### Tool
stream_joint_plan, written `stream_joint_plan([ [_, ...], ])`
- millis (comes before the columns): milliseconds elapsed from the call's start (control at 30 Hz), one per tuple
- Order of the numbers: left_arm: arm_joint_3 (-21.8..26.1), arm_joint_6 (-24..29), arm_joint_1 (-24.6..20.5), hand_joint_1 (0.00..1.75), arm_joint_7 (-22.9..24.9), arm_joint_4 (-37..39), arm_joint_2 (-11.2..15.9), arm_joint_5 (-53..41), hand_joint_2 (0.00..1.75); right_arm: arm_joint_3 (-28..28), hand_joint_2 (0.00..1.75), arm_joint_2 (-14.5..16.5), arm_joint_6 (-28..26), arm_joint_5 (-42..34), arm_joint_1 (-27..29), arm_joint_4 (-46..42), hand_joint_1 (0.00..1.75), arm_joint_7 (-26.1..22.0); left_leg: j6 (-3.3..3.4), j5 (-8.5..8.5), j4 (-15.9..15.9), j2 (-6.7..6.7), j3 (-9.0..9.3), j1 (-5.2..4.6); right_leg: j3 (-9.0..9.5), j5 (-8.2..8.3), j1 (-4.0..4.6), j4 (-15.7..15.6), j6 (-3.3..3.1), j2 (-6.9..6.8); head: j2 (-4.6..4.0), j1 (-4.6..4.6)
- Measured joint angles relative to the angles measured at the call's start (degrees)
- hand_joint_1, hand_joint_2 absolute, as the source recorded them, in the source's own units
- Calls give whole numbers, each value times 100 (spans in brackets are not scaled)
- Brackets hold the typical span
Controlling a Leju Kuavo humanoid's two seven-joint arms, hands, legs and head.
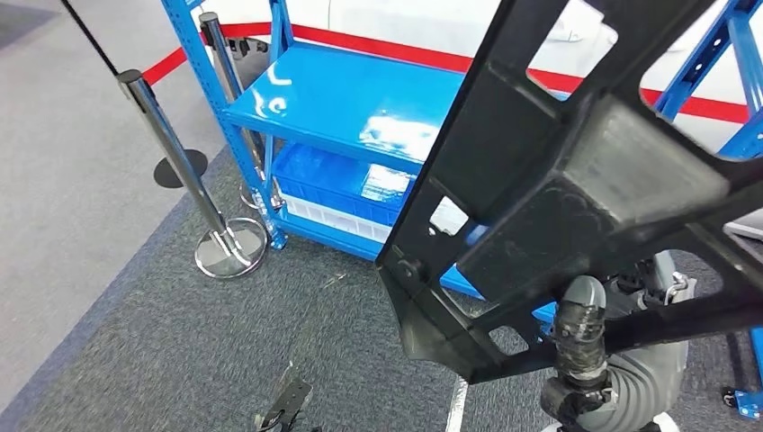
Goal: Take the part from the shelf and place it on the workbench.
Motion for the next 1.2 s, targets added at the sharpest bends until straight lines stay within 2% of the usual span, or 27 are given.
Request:
stream_joint_plan([
  [67,-1,52,17,0,95,0,1,-14,175,0,175,5,-1,8,-7,8,175,14,-63,-484,424,15,-140,28,-95,96,-12,-5,-49,-66,-1,-26],
  [100,-1,60,16,0,125,0,1,-16,175,0,175,8,0,10,-9,9,175,20,-87,-743,750,24,-226,38,-143,140,-8,-4,-56,-94,-1,-39],
  [133,-1,63,14,0,145,0,-1,-18,175,0,175,9,1,12,-10,14,175,29,-104,-908,1109,31,-297,46,-207,184,-1,1,-62,-136,-1,-42],
  [167,-1,64,10,0,159,0,-2,-24,175,0,175,9,1,13,-8,21,175,44,-112,-936,1372,34,-324,49,-266,222,9,6,-60,-179,-1,-44],
  [200,-1,63,7,0,172,0,-4,-31,175,0,175,9,2,13,-6,30,175,58,-113,-872,1527,37,-299,50,-320,255,17,13,-58,-226,0,-43],
  [233,-1,63,5,0,184,0,-5,-41,175,0,175,9,2,13,-5,41,175,71,-102,-704,1451,49,-153,49,-361,279,24,20,-54,-281,-1,-44],
  [300,-1,62,-3,0,198,-1,-5,-63,175,0,175,9,2,13,-5,53,175,80,-46,-444,758,193,375,20,-386,300,40,31,-38,-381,-1,-43],
  [333,-1,62,-16,0,201,-2,-5,-73,175,0,175,9,2,14,-7,56,175,80,-5,-422,353,292,651,-14,-385,310,48,34,-20,-432,-1,-42],
  [367,-2,62,-34,0,202,-2,-7,-80,175,0,175,10,2,14,-8,57,175,79,38,-474,60,370,824,-47,-383,325,54,32,6,-484,-1,-41],
  [400,-2,62,-50,0,204,-2,-8,-85,175,0,175,10,2,14,-10,60,175,79,74,-543,-116,399,899,-79,-383,343,59,28,37,-540,-1,-45],
  [467,-3,64,-53,0,215,-3,-9,-90,175,0,175,11,4,-4,-11,69,175,80,137,-556,-257,306,914,-72,-395,357,55,35,102,-599,-1,-48],
  [500,-4,65,-40,0,222,-4,-9,-92,175,0,175,11,8,-25,-9,76,175,80,166,-535,-301,253,918,-53,-418,317,48,80,131,-517,-1,-47],
  [567,-5,66,-23,0,238,-10,-13,-100,175,0,175,11,33,-97,1,92,175,76,235,-473,-345,150,926,-14,-600,38,34,497,170,-210,0,-37],
  [633,-5,64,-27,0,254,-13,-20,-110,175,0,175,11,66,-168,36,114,175,68,280,-443,-324,26,879,-24,-909,-302,33,1228,185,-21,-1,-31],
  [667,-6,61,-23,0,262,-13,-22,-114,175,0,175,11,76,-192,57,128,175,66,289,-437,-307,-38,861,-29,-1028,-373,33,1500,192,0,-1,-31],
  [700,-7,60,-15,0,268,-13,-23,-119,175,0,175,11,84,-207,74,143,175,63,290,-437,-287,-106,848,-32,-1066,-336,31,1589,195,8,-1,-32],
  [733,-9,63,-7,0,273,-14,-24,-127,175,0,175,11,90,-218,82,155,175,59,287,-442,-261,-180,839,-32,-1001,-189,26,1448,193,18,0,-32],
  [767,-14,72,-5,0,275,-18,-25,-136,175,0,175,11,97,-225,84,164,175,56,276,-455,-227,-256,833,-30,-851,26,18,1122,186,59,0,-31],
  [833,-23,109,-15,0,273,-34,-27,-151,175,0,175,11,109,-240,92,177,175,46,236,-494,-138,-402,782,-24,-547,297,-14,463,165,298,0,-33],
  [900,-27,141,-32,0,268,-51,-32,-155,175,0,175,11,117,-266,120,183,175,25,177,-500,-67,-510,675,-10,-452,284,-26,217,150,474,1,-38],
  [967,-31,151,-24,0,268,-59,-34,-156,175,0,175,11,132,-307,144,183,175,-5,110,-476,-59,-604,594,10,-446,278,-26,152,126,402,0,-35],
  [1000,-36,151,-8,0,273,-62,-36,-156,175,0,175,12,144,-325,150,181,175,-16,75,-495,-35,-555,565,9,-429,288,-35,118,107,342,-1,-40],
  [1067,-44,151,1,0,281,-74,-40,-157,175,0,175,16,160,-346,157,177,175,-28,-2,-664,247,-303,411,2,-387,304,-65,58,68,189,-1,-80],
  [1100,-48,151,-9,0,283,-83,-44,-157,175,0,175,19,165,-352,165,175,175,-28,-41,-814,552,-146,258,9,-373,304,-63,50,57,106,-1,-99],
  [1133,-49,151,-22,0,284,-91,-46,-157,175,0,175,21,167,-357,174,174,175,-27,-72,-965,914,-62,70,27,-369,300,-61,48,48,18,-1,-113],
  [1167,-50,151,-27,0,285,-98,-50,-157,175,0,175,22,169,-362,183,175,175,-27,-95,-1062,1224,-20,-95,44,-369,295,-59,50,43,-66,-1,-112],
  [1200,-51,151,-25,0,287,-103,-54,-157,175,0,175,23,172,-370,190,175,175,-26,-112,-1070,1403,8,-198,60,-366,289,-59,51,39,-150,-1,-112],
])
